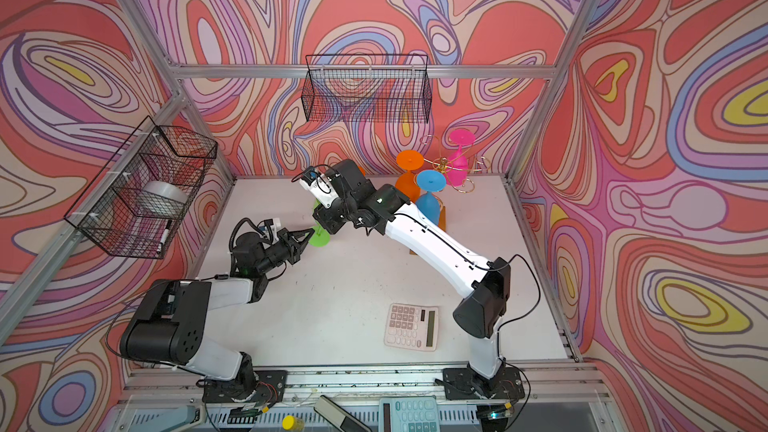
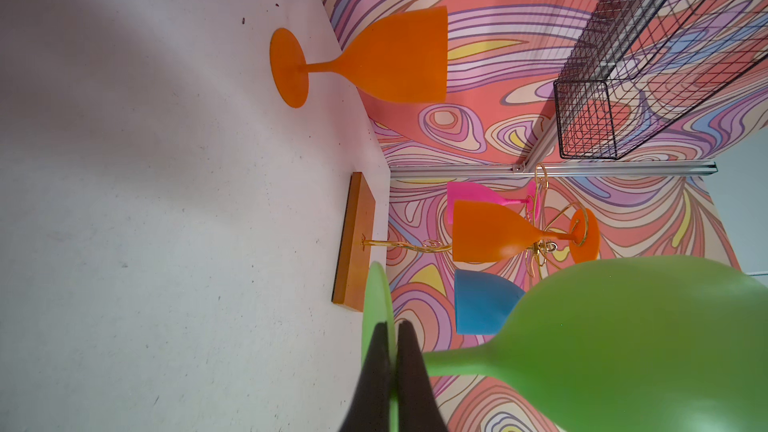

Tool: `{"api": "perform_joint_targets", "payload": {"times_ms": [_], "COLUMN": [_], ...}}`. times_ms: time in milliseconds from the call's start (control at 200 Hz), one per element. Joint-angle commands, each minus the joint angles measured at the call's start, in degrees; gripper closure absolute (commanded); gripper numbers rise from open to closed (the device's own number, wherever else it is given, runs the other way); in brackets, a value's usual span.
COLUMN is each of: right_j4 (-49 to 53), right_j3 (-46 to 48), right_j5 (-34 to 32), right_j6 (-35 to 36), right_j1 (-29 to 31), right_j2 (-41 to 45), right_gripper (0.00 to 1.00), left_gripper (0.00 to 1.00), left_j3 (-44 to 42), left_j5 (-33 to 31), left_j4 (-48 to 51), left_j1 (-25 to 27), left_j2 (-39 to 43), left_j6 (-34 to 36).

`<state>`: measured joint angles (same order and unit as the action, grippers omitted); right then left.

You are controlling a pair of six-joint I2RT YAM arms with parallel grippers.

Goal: Take the wine glass off the wine glass rack

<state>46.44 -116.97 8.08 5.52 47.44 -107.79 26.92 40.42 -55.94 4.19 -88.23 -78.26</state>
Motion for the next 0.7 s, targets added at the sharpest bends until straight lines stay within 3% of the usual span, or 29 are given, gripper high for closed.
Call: {"api": "perform_joint_targets", "payload": {"times_ms": [0,491,696], "right_j4": [-2.1,-1.5,-1.0], "right_j3": [0.7,1.0,1.5], "right_j5": [-3.1,-1.1,1.3], "right_j6": [1.0,0.8,0.4], "right_j1": [-0.2,-0.2,-0.2], "right_j2": [2.1,1.3,-0.1], "right_gripper": [0.68,0.67,0.73], "left_gripper": [1.0,1.0,1.0], "left_j3": [-0.2,-0.1,0.0], "left_j5": [0.5,0.5,0.4], "left_j4": [-4.0,-4.6,-4.5], "left_j1": [0.2,0.2,0.2], "left_j2": [-0.6,-0.6,-0.3], "left_j6": [-0.5,-1.0,-1.0]}}
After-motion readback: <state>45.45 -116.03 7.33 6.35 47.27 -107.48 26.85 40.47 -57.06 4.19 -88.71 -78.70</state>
